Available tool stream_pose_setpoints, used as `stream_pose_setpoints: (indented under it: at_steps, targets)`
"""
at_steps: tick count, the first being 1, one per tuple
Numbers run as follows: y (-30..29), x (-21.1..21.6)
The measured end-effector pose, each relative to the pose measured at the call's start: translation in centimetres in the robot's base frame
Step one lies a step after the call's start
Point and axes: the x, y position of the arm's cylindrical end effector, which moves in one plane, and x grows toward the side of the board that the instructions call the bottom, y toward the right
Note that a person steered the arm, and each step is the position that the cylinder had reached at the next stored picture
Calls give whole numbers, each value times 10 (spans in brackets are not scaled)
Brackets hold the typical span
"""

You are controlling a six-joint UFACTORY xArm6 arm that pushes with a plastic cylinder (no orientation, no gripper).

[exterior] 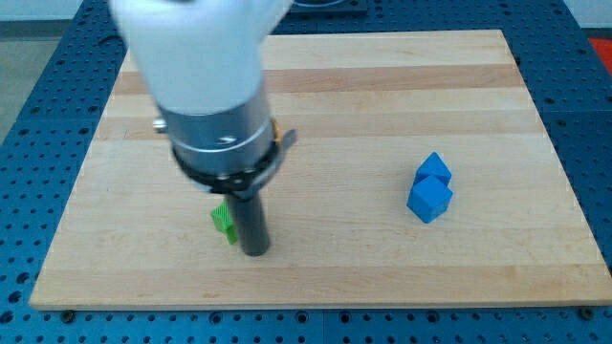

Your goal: Move the green star towards the bottom center

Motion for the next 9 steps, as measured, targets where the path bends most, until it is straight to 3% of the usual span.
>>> stream_pose_setpoints:
  at_steps: [3,4,6,7,9]
  targets:
    - [-84,6]
    - [-65,-15]
    - [69,-28]
    - [72,-29]
    - [-31,-7]
